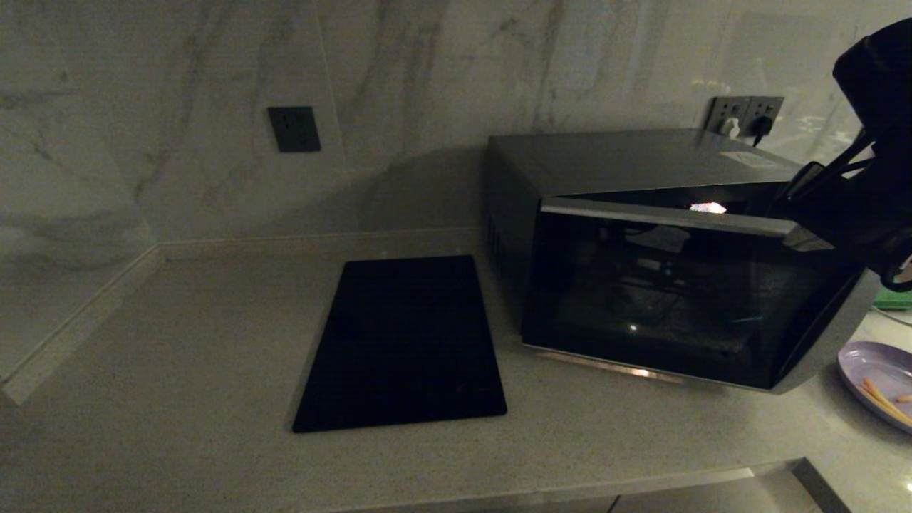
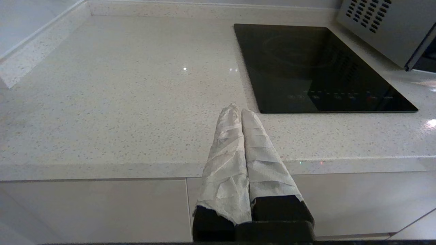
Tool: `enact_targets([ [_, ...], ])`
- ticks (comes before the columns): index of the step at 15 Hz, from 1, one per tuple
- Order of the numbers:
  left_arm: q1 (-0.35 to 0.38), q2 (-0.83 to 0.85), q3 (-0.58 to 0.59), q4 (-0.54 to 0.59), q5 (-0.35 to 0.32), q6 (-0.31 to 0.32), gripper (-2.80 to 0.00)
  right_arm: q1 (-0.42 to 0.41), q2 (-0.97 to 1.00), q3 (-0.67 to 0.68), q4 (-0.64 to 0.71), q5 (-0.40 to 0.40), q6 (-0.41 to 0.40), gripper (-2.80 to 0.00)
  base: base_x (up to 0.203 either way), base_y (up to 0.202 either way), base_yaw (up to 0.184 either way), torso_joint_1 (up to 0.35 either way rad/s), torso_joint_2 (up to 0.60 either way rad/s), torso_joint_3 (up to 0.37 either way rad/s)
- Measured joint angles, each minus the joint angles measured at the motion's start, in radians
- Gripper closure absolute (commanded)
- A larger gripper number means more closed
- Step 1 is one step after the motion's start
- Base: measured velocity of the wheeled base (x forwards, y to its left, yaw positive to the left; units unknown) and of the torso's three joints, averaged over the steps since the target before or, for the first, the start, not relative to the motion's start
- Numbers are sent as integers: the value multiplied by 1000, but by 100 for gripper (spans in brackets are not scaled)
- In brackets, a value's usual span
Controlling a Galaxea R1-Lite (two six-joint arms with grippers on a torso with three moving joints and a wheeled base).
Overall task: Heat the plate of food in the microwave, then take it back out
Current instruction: Close the microwave oven
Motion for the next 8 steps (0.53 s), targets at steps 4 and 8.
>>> enact_targets([
  [4, 0, 0, 0, 0, 0, 0, 0, -34, 42, -2, -93, 1, -6, 0, 0, 0, 0, 0, 0, 0],
  [8, 0, 0, 0, 0, 1, 0, 0, -53, 87, -24, -163, 1, -7, 0, 0, 0, 0, 0, 0, 0],
])
